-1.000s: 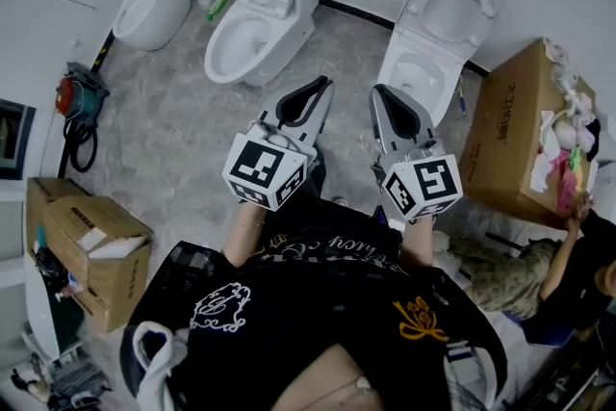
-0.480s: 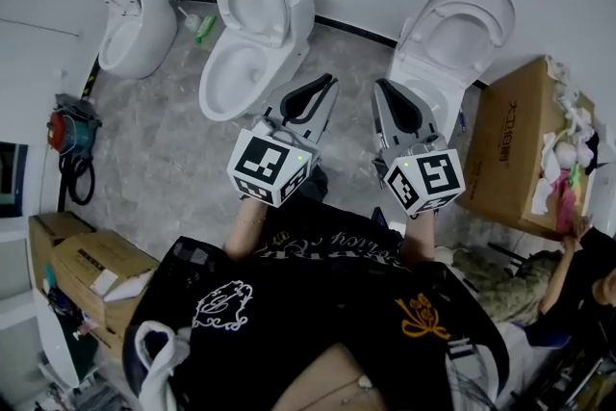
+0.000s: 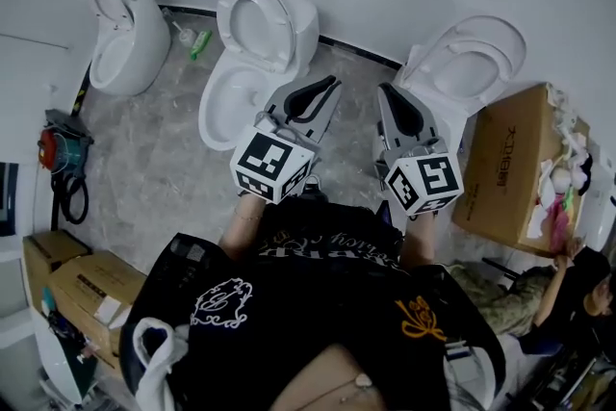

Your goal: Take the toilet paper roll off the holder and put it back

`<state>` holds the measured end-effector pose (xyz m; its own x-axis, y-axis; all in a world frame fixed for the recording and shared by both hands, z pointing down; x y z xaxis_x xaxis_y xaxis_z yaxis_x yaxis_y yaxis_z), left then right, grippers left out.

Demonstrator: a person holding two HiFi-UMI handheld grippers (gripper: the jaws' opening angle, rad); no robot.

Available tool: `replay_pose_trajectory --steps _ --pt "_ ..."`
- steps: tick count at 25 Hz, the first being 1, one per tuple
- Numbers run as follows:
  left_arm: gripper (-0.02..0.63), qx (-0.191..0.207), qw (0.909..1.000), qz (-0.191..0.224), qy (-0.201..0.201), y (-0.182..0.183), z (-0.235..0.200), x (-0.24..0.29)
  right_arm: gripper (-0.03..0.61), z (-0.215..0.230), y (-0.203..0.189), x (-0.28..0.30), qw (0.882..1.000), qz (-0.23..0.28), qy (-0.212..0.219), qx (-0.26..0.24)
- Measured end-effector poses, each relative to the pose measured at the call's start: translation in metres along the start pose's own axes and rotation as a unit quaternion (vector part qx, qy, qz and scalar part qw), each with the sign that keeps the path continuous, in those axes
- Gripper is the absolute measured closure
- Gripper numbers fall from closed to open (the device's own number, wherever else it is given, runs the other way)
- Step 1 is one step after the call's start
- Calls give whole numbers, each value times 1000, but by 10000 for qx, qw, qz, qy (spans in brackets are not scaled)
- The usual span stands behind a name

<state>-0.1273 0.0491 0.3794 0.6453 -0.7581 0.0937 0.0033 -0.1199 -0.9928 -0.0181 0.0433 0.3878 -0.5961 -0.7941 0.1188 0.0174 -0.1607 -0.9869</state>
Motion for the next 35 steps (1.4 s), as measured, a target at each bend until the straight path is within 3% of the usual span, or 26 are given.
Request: replay_pose_trajectory --steps 9,19,26,35 --pt "575 -21 9990 -34 -434 1 -33 40 546 26 7 35 9994 -131 -307 -63" --pt "574 57 9978 -139 -646 1 -63 105 534 90 19 84 9986 -112 -521 -16" --pt "574 96 9991 -153 -375 8 -107 174 528 172 41 142 9985 41 -539 -89" --pt "574 251 9994 -41 -242 41 -138 289 486 311 85 208 9965 136 -681 -469"
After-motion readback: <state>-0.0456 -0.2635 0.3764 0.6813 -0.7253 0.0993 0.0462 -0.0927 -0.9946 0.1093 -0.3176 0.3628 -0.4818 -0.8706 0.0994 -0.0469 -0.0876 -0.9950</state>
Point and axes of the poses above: the fingertips, and each gripper's own axes: x forward along the fingers, z to its right, y out of its top, the point moved 3 cm from there along -x, backward along the fingers, and after that the axes turned 2 degrees about -y, right-handed, at the moved point
